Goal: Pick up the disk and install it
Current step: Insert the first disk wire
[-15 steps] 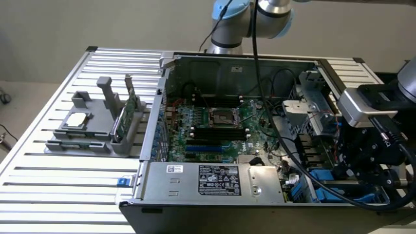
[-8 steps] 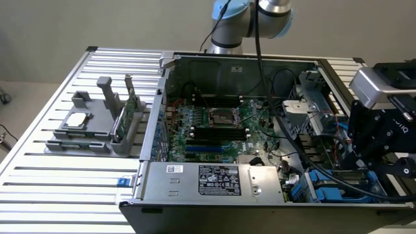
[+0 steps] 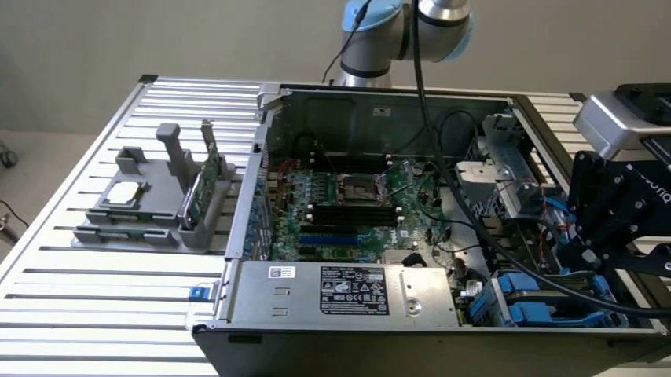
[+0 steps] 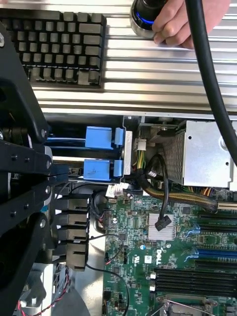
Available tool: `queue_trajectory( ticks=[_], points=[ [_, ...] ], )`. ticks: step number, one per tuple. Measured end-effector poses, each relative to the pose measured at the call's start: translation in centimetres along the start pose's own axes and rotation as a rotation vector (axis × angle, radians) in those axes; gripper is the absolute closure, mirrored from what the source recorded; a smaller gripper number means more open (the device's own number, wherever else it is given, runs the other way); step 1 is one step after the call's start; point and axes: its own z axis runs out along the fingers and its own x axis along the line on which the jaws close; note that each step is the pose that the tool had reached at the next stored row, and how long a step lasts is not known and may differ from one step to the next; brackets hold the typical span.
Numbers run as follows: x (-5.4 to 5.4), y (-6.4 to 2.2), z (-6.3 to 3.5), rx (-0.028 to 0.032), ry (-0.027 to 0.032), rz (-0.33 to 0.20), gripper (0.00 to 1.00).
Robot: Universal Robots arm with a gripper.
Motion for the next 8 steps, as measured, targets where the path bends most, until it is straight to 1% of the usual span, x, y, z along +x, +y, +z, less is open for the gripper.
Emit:
queue_trajectory(
  ticks=[8],
  points=[
    [0.00,0.00,0.00,0.0000,-0.0001,0.000,0.87]
  ],
)
